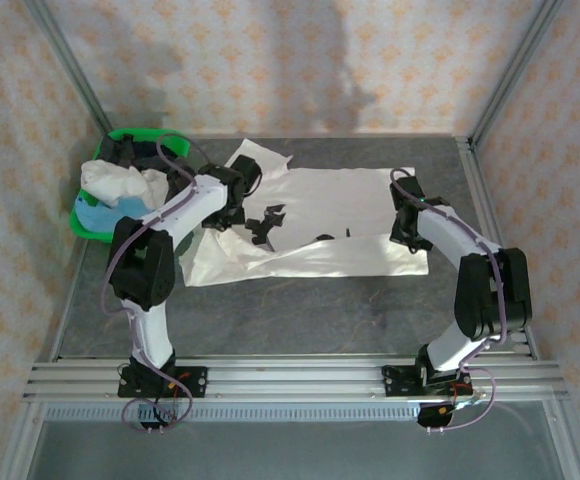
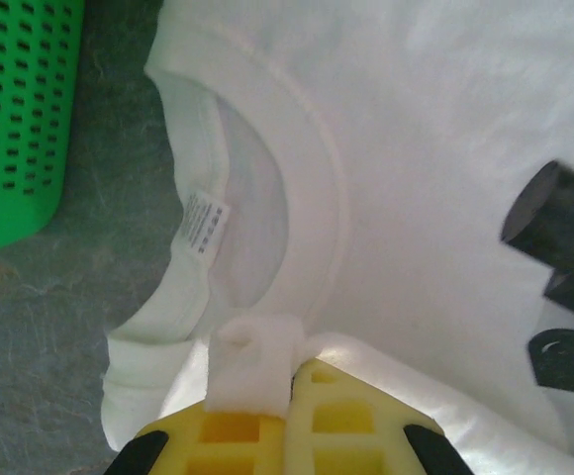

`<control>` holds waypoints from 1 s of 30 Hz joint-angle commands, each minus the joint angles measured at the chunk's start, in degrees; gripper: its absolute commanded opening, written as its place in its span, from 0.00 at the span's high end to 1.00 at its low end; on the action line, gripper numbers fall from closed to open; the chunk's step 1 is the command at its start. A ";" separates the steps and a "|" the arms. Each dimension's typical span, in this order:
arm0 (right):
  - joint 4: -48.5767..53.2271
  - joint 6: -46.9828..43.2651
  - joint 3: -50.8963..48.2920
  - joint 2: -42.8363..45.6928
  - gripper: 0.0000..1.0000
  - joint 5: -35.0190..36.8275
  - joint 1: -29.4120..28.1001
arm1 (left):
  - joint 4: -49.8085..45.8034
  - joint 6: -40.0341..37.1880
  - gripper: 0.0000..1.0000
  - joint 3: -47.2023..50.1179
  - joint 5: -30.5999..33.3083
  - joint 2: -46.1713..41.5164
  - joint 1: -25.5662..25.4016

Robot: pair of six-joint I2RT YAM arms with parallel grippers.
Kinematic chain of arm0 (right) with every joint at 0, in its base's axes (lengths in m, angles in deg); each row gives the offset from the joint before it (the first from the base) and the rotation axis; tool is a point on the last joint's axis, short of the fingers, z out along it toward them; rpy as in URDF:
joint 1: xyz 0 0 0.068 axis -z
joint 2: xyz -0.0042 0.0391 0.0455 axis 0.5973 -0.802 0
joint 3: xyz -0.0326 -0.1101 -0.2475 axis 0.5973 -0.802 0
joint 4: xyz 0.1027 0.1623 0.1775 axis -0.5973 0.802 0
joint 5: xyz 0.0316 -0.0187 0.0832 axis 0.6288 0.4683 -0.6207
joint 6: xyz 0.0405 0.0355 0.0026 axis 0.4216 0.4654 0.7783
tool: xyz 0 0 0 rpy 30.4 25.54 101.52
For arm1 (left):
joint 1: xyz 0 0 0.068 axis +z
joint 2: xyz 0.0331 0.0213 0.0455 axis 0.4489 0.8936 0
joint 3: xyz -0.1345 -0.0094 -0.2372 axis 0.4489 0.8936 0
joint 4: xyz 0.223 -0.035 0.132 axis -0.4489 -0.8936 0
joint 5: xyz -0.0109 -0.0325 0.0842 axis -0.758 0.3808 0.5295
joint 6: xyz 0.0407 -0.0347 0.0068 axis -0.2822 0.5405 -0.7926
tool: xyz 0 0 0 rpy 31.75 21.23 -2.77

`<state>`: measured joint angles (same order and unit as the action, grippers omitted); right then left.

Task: Fold and stack the t-shirts

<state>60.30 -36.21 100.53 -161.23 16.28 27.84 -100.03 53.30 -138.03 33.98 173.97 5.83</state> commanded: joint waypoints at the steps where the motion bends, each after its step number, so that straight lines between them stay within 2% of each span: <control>1: 0.91 -0.91 -0.14 -0.31 1.00 3.30 0.84 | -2.83 -1.84 1.00 -5.63 2.76 1.82 0.62; 11: 0.24 -0.81 -0.28 -3.68 1.00 4.75 1.37 | -5.54 -2.57 1.00 -14.83 4.22 10.82 1.36; 29: 2.75 -1.00 3.47 -10.04 1.00 8.27 1.63 | -8.22 -4.43 1.00 -29.53 1.26 23.02 2.56; 30: 3.26 -0.97 4.00 -10.33 1.00 8.58 1.63 | -8.84 -4.57 0.97 -30.47 1.26 23.73 2.63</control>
<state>60.67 -36.86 102.37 -170.62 21.17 29.02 -105.77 50.24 -165.44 34.81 195.65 7.71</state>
